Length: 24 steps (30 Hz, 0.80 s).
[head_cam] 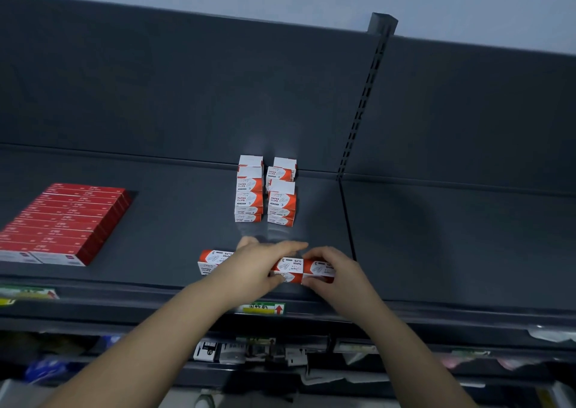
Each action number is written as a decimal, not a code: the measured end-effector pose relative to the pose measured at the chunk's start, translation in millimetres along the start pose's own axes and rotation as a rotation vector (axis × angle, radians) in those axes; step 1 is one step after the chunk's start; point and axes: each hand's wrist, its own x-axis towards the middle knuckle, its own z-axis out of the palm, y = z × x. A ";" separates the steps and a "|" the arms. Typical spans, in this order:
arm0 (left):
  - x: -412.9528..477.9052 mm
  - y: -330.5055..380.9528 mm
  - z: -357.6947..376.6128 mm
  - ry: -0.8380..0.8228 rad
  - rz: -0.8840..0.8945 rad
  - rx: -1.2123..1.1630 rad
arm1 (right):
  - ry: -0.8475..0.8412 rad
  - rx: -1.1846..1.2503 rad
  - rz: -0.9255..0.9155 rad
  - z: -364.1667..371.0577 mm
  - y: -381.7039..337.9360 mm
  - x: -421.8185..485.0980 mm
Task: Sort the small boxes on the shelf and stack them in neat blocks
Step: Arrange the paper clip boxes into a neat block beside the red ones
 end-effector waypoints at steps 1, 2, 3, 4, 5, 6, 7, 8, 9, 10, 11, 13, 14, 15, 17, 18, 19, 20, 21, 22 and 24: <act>-3.0 -4.0 -1.7 0.014 -0.003 -0.009 | -0.008 -0.004 0.000 0.3 0.6 -0.2; -7.5 -7.7 -6.1 0.046 0.006 -0.010 | -0.020 -0.009 -0.001 0.5 0.9 -0.5; -12.2 -15.3 -9.9 0.088 0.010 0.003 | -0.030 -0.016 -0.003 0.7 1.5 -0.6; -17.4 -24.4 -14.0 0.131 0.012 0.021 | -0.037 -0.021 -0.006 1.1 2.5 -0.5; -23.0 -34.9 -18.1 0.160 0.001 0.036 | -0.041 -0.027 -0.007 1.6 3.4 0.1; -29.2 -44.8 -22.2 0.175 -0.017 0.041 | -0.041 -0.034 -0.010 2.1 4.0 0.6; -34.7 -54.7 -25.7 0.178 -0.034 0.043 | -0.041 -0.045 -0.013 3.0 4.4 1.6; -39.4 -63.0 -27.8 0.178 -0.043 0.045 | -0.042 -0.058 -0.016 4.4 4.2 2.8; -42.3 -71.2 -27.6 0.179 -0.047 0.050 | -0.045 -0.071 -0.019 5.9 4.0 4.0; -44.1 -76.1 -26.8 0.181 -0.050 0.050 | -0.048 -0.078 -0.022 7.5 3.3 4.9; -44.1 -79.9 -24.6 0.184 -0.054 0.037 | -0.048 -0.077 -0.022 8.8 2.4 5.6; -42.0 -84.8 -18.8 0.176 -0.056 -0.005 | -0.043 -0.062 -0.016 10.1 0.5 6.6; -40.7 -85.8 -15.9 0.171 -0.053 -0.032 | -0.040 -0.054 -0.015 10.2 -0.4 7.2; -39.6 -86.1 -13.1 0.163 -0.056 -0.070 | -0.039 -0.046 -0.014 10.3 -1.5 7.9; -38.2 -82.8 -10.8 0.163 -0.084 -0.162 | -0.042 -0.032 -0.013 10.4 -3.1 8.3; -37.7 -80.5 -10.8 0.171 -0.093 -0.191 | -0.041 -0.027 -0.014 10.5 -3.8 8.5; -37.1 -78.6 -10.9 0.177 -0.095 -0.212 | -0.039 -0.025 -0.017 10.8 -4.0 8.6; -37.0 -77.6 -11.1 0.178 -0.090 -0.223 | -0.037 -0.022 -0.018 11.4 -3.9 8.7; -36.9 -77.0 -11.3 0.174 -0.085 -0.232 | -0.034 -0.018 -0.019 12.0 -3.9 8.7; -36.9 -77.2 -11.5 0.167 -0.081 -0.240 | -0.032 -0.015 -0.017 12.5 -4.0 8.7; -36.8 -78.2 -11.6 0.156 -0.083 -0.263 | -0.032 -0.010 -0.010 13.2 -3.9 8.6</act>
